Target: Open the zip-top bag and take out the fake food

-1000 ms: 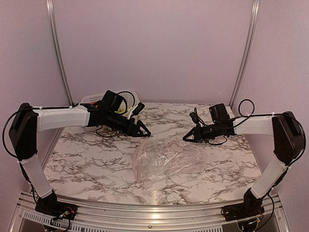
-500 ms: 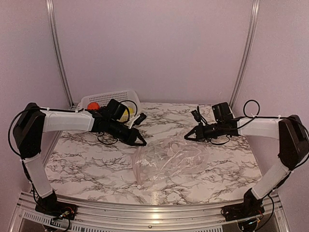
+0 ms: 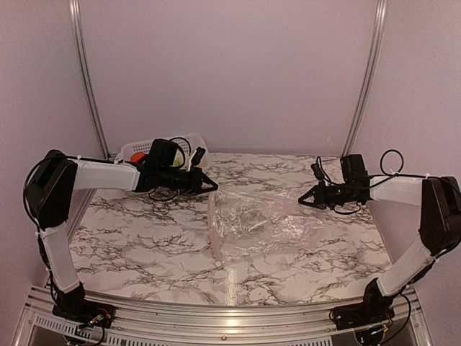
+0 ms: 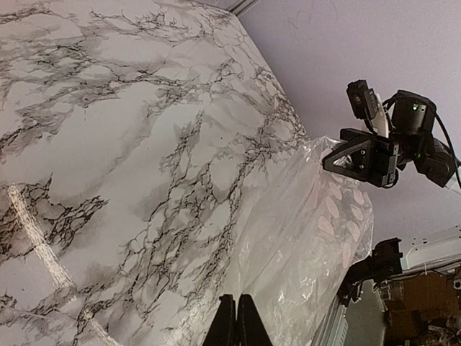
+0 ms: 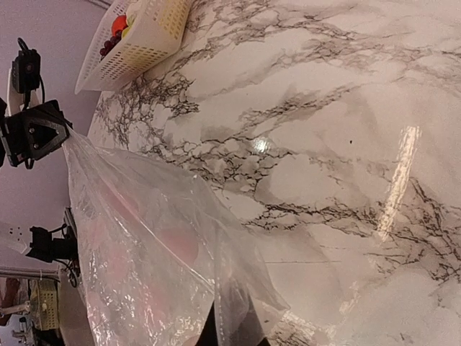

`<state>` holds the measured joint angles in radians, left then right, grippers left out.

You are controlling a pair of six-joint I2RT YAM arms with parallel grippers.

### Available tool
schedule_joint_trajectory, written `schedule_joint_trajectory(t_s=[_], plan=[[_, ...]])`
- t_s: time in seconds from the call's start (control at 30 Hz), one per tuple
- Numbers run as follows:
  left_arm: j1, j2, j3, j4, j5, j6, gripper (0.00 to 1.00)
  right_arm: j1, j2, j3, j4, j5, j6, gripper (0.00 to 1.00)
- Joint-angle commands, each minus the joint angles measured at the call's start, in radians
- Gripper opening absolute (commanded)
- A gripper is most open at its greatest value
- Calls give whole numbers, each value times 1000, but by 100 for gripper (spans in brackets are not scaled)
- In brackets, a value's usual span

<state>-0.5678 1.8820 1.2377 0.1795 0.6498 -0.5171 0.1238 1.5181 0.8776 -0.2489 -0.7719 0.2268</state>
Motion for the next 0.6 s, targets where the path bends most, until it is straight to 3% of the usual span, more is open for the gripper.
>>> schedule_joint_trajectory(t_s=[0.0,0.03,0.23,0.37,0.57], plan=[[43,110,110,13,-120,-81,10,-55,84,88,-33,174,-35,0],[42,126,141,7,-123,-84,21,-55,104,112,-29,185,-36,0],[56,116,310,-158,-176,2,61,-58,215,218,-18,217,-97,0],[78,34,309,-258,-265,64,98,-62,269,304,-54,264,-166,4],[170,-101,213,-286,-280,21,99,-73,347,470,-148,320,-221,41]])
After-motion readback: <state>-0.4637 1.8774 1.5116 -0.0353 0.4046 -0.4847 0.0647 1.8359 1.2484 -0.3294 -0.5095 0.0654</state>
